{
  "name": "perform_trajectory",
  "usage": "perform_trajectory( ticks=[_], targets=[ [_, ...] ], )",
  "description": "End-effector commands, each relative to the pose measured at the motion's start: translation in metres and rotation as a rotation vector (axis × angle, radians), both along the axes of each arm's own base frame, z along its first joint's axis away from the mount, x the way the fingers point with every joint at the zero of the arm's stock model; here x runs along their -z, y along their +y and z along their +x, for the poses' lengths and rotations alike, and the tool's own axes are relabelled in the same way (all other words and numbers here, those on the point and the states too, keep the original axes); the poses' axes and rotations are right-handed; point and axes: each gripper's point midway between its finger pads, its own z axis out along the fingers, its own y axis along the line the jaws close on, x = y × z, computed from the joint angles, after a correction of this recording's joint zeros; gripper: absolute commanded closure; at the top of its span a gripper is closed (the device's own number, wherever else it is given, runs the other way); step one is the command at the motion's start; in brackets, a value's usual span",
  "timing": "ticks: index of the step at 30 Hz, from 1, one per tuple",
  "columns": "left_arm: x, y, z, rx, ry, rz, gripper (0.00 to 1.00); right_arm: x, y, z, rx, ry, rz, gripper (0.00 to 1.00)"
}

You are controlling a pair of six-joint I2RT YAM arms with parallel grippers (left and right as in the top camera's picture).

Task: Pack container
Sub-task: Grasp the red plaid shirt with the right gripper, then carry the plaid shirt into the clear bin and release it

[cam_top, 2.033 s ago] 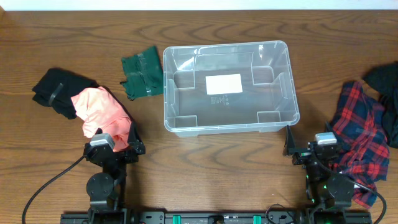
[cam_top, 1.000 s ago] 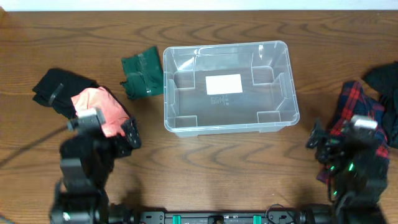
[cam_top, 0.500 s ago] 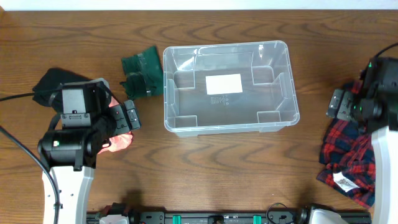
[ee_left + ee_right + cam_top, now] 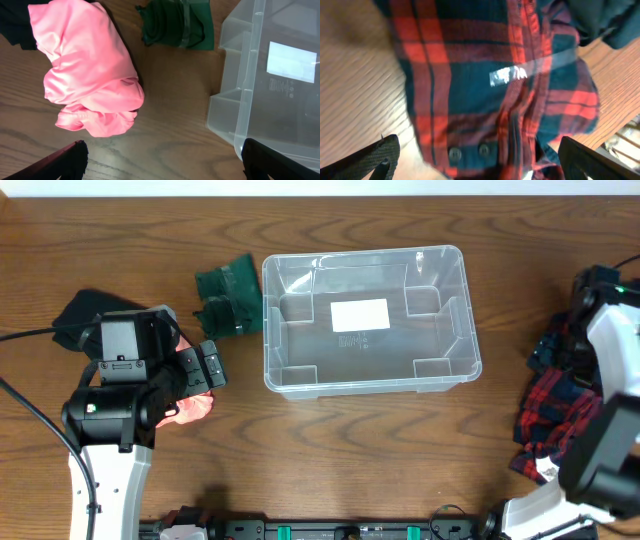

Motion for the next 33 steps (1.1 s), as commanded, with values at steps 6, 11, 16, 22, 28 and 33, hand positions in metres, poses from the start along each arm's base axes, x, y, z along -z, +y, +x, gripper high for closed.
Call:
perform_trajectory(
  ticks=[6,11,16,22,28,33],
  targets=[
    [-0.009,-0.002,0.002,0.014,-0.025,-0.004,0.02,0.038,-0.016,0.013,0.063,0.025,-0.054,0.01],
    [-0.009,-0.002,0.002,0.014,-0.025,-0.004,0.02,0.058,-0.015,0.013,0.062,0.059,-0.037,0.01],
    [-0.009,-0.002,0.002,0.014,-0.025,-0.004,0.02,0.069,-0.013,0.009,0.062,0.095,-0.021,0.46],
    [-0.009,-0.002,0.002,0.013,-0.025,-0.004,0.02,0.059,-0.011,0.011,0.063,0.074,-0.012,0.99],
    [-0.009,-0.002,0.002,0.013,-0.025,-0.004,0.02,-0.018,-0.007,0.046,-0.078,-0.109,-0.066,0.99],
    [-0.009,-0.002,0.002,0.013,-0.025,-0.004,0.02,-0.125,0.031,0.087,-0.365,-0.377,-0.106,0.99]
  ],
)
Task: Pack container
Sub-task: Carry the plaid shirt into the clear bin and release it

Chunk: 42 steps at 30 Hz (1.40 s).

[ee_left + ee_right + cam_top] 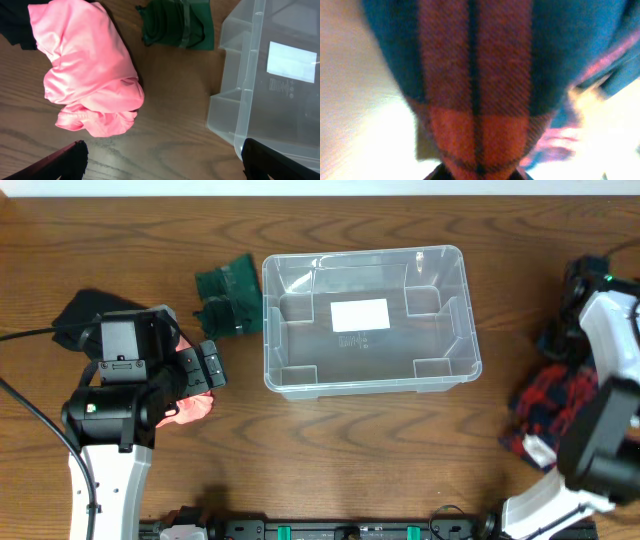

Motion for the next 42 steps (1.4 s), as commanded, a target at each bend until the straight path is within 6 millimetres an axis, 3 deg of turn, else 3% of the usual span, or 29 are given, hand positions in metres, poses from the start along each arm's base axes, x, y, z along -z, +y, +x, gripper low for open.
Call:
perform_trajectory(
  ticks=[1,3,5,9,13,16,19,25,29,30,32,33,34,35,39,42],
  targets=[
    [-0.009,-0.002,0.002,0.013,-0.025,-0.004,0.02,-0.103,0.037,0.036,-0.283,-0.252,-0.069,0.99],
    [-0.009,-0.002,0.002,0.013,-0.025,-0.004,0.02,-0.146,0.073,0.047,-0.465,-0.360,-0.091,0.99],
    [-0.009,-0.002,0.002,0.013,-0.025,-0.004,0.02,-0.171,0.104,0.052,-0.608,-0.424,-0.114,0.99],
    [-0.009,-0.002,0.002,0.013,-0.025,-0.004,0.02,-0.202,0.188,0.054,-0.929,-0.513,-0.153,0.99],
    [-0.009,-0.002,0.002,0.013,-0.025,-0.004,0.02,-0.198,0.260,0.048,-1.100,-0.534,-0.104,0.99],
    [-0.009,-0.002,0.002,0.013,-0.025,-0.004,0.02,-0.175,0.306,0.041,-1.211,-0.476,-0.063,0.99],
    [-0.009,-0.002,0.002,0.013,-0.024,-0.004,0.02,-0.137,0.335,0.039,-1.262,-0.375,-0.027,0.99],
    [-0.009,-0.002,0.002,0.013,-0.024,-0.004,0.02,-0.050,0.359,0.042,-1.236,-0.148,0.031,0.99],
    [-0.009,-0.002,0.002,0.013,-0.024,-0.004,0.02,-0.008,0.369,0.037,-1.255,-0.037,0.088,0.99],
    [-0.009,-0.002,0.002,0.013,-0.024,-0.004,0.02,-0.003,0.371,0.035,-1.260,-0.023,0.108,0.96],
    [-0.009,-0.002,0.002,0.013,-0.024,-0.004,0.02,-0.003,0.374,0.032,-1.266,-0.022,0.132,0.76],
    [-0.009,-0.002,0.002,0.013,-0.024,-0.004,0.02,-0.010,0.374,0.032,-1.266,-0.037,0.132,0.55],
    [-0.009,-0.002,0.002,0.013,-0.024,-0.004,0.02,-0.018,0.374,0.031,-1.268,-0.052,0.131,0.11],
    [-0.009,-0.002,0.002,0.013,-0.024,-0.004,0.02,-0.030,0.373,0.031,-1.268,-0.078,0.126,0.01],
    [-0.009,-0.002,0.002,0.013,-0.025,-0.004,0.02,-0.101,0.347,0.036,-1.217,-0.257,0.026,0.01],
    [-0.009,-0.002,0.002,0.013,-0.025,-0.004,0.02,-0.157,0.300,0.041,-1.062,-0.413,-0.066,0.01]
  ],
)
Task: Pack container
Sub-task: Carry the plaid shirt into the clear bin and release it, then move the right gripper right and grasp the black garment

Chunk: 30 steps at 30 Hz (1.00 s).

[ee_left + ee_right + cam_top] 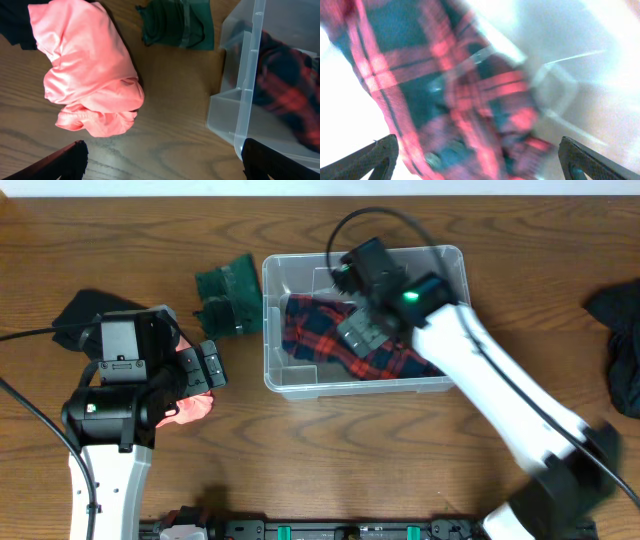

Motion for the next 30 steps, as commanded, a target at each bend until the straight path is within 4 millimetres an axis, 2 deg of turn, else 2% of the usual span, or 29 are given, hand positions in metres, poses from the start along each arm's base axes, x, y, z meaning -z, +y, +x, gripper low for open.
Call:
perform_trajectory(
  ticks=[1,2,3,4,6,9,12,15,17,21,22,26,30],
  targets=[
    [-0.009,-0.002,0.002,0.013,-0.025,-0.004,0.02,-0.089,-0.070,0.009,0.234,-0.248,0.039,0.01],
    [-0.009,-0.002,0.002,0.013,-0.025,-0.004,0.02,-0.098,-0.092,0.010,0.301,-0.273,0.044,0.01],
    [-0.009,-0.002,0.002,0.013,-0.025,-0.004,0.02,-0.105,-0.126,0.010,0.410,-0.290,0.049,0.01],
    [-0.009,-0.002,0.002,0.013,-0.025,-0.004,0.02,-0.106,-0.141,0.010,0.458,-0.289,0.048,0.01],
    [-0.009,-0.002,0.002,0.013,-0.025,-0.004,0.02,-0.101,-0.193,0.007,0.619,-0.264,0.036,0.01],
    [-0.009,-0.002,0.002,0.013,-0.025,-0.004,0.02,-0.078,-0.269,0.000,0.857,-0.210,0.009,0.01],
    [-0.009,-0.002,0.002,0.013,-0.025,-0.004,0.02,-0.045,-0.339,-0.008,1.040,-0.146,-0.044,0.01],
    [-0.009,-0.002,0.002,0.013,-0.025,-0.004,0.02,-0.007,-0.395,-0.021,1.183,-0.066,-0.089,0.02],
    [-0.009,-0.002,0.002,0.013,-0.025,-0.004,0.02,0.017,-0.424,-0.030,1.256,-0.005,-0.104,0.01],
    [-0.009,-0.002,0.002,0.013,-0.024,-0.004,0.02,0.060,-0.460,-0.038,1.328,0.082,-0.117,0.01],
    [-0.009,-0.002,0.002,0.013,-0.024,-0.004,0.02,0.080,-0.470,-0.039,1.330,0.125,-0.110,0.01],
    [-0.009,-0.002,0.002,0.013,-0.025,-0.004,0.02,0.116,-0.475,-0.036,1.325,0.193,-0.055,0.01],
    [-0.009,-0.002,0.002,0.013,-0.025,-0.004,0.02,0.136,-0.483,-0.039,1.353,0.223,-0.109,0.01]
  ],
)
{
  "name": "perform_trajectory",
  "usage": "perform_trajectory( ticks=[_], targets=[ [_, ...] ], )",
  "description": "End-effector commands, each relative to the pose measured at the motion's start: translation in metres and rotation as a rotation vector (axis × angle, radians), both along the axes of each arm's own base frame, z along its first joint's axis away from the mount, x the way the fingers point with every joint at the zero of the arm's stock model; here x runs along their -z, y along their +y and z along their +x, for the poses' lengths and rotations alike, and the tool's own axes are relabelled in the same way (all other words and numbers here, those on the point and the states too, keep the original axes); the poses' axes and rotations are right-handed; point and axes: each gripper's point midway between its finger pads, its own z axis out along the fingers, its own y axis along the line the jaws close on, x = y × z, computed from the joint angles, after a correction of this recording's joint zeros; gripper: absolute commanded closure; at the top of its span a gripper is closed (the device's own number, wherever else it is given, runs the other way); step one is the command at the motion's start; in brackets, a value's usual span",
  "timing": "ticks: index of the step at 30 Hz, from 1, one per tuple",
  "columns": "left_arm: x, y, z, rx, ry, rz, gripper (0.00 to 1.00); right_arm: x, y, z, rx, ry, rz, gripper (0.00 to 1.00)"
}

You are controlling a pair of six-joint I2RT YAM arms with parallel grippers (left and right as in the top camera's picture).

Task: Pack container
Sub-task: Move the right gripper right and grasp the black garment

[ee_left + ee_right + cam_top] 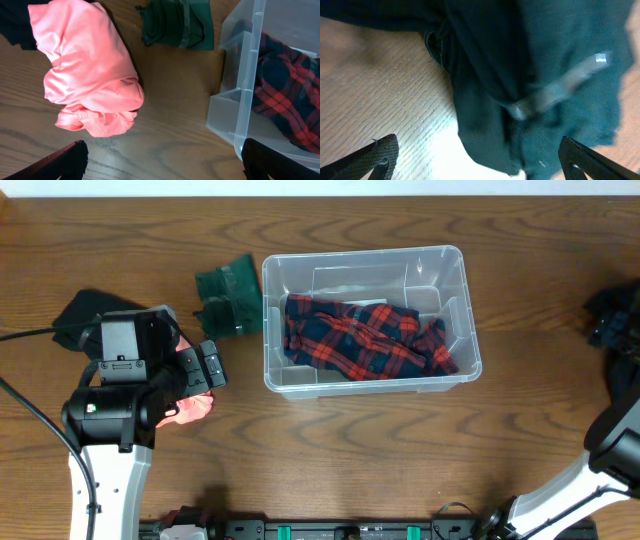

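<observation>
The clear plastic container [272,320] stands mid-table with a red plaid shirt [365,340] lying spread inside it. In the left wrist view, my left gripper [162,167] is open above bare wood, between a pink cloth [90,75] and the container wall [247,100]. A dark green cloth [177,27] lies beyond the gripper. The plaid shirt [285,100] shows through the wall. My right gripper [480,167] is open at the far right of the table, just above a dark teal garment [535,75], with nothing between its fingers.
A black cloth [75,315] lies at the far left, partly under the left arm [120,395]. The green cloth [228,302] sits close to the container's left wall. The dark garment [612,315] lies at the right table edge.
My right arm was reaching over the container above the plaid shirt. It is now at the far right edge, open over the dark garment. The shirt lies flatter in the container. The left arm is unchanged.
My right gripper was open over the plaid shirt at the table's right edge, then pressed close on its fabric. Later the shirt was in the container with the gripper open above it. Now the gripper is back at the right over a dark garment. The left arm never moved.
</observation>
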Motion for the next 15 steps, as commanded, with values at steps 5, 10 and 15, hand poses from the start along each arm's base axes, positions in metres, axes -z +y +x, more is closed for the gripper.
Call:
perform_trajectory(
  ticks=[5,10,15],
  targets=[
    [-0.009,-0.002,0.003,0.013,-0.026,-0.004,0.02,-0.005,-0.022,-0.004,0.078,0.004,-0.106,0.01],
    [-0.010,-0.002,0.004,0.013,-0.031,-0.004,0.02,-0.021,-0.035,-0.006,0.104,-0.050,-0.138,0.01],
    [-0.010,-0.002,0.004,0.013,-0.031,-0.004,0.02,-0.010,-0.041,-0.016,0.130,-0.037,-0.105,0.01]
  ],
)
